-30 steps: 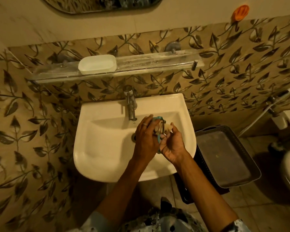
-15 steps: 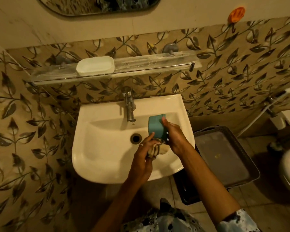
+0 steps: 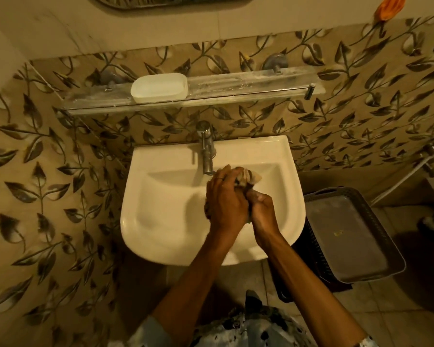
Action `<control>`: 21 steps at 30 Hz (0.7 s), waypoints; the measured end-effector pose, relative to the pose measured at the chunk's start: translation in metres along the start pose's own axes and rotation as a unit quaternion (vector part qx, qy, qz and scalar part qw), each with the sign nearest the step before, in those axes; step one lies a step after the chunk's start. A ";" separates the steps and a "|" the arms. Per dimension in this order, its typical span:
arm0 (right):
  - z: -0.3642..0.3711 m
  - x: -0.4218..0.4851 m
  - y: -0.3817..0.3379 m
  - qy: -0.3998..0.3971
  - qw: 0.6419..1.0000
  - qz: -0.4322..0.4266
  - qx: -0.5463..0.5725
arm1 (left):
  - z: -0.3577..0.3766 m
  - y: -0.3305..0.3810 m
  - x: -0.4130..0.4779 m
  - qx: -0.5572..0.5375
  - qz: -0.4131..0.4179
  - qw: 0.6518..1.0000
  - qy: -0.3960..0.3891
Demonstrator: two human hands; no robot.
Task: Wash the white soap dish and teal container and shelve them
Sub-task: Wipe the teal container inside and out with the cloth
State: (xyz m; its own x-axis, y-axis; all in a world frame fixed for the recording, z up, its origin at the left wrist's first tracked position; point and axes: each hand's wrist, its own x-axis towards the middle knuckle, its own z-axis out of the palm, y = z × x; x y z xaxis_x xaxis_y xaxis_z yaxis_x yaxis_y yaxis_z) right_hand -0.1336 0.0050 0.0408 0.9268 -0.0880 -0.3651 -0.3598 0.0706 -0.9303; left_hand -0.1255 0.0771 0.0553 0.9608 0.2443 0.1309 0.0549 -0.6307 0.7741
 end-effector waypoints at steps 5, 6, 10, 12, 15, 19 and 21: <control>-0.003 -0.006 0.002 0.023 0.999 -0.023 -0.033 | -0.016 -0.002 0.037 -0.055 -0.073 0.992 -0.091; -0.005 -0.003 0.000 0.034 0.999 -0.022 -0.035 | -0.015 -0.002 0.027 -0.066 -0.052 0.992 -0.098; -0.016 0.002 -0.004 0.033 0.998 -0.038 -0.030 | 0.002 -0.014 -0.042 -0.105 0.011 0.992 -0.072; -0.016 0.000 -0.005 0.016 0.998 -0.046 -0.042 | 0.009 -0.016 -0.044 -0.100 0.008 0.994 -0.032; -0.017 -0.002 -0.002 -0.012 0.993 -0.091 -0.078 | 0.008 -0.017 -0.012 -0.084 -0.018 0.996 -0.017; -0.021 -0.003 -0.002 -0.051 0.972 -0.182 -0.143 | -0.011 -0.012 0.031 -0.084 -0.133 0.986 -0.047; -0.024 0.006 -0.001 -0.051 0.972 -0.182 -0.144 | -0.007 -0.007 0.014 -0.090 -0.120 0.988 -0.036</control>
State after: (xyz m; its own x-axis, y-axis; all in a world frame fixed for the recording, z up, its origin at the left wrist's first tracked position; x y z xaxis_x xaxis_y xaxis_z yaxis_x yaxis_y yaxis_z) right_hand -0.1300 -0.0192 0.0389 0.9988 0.0445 -0.0195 -0.0088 -0.2281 -0.9736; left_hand -0.1148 0.0903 0.0565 0.9433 0.3134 -0.1089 0.2400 -0.4182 0.8761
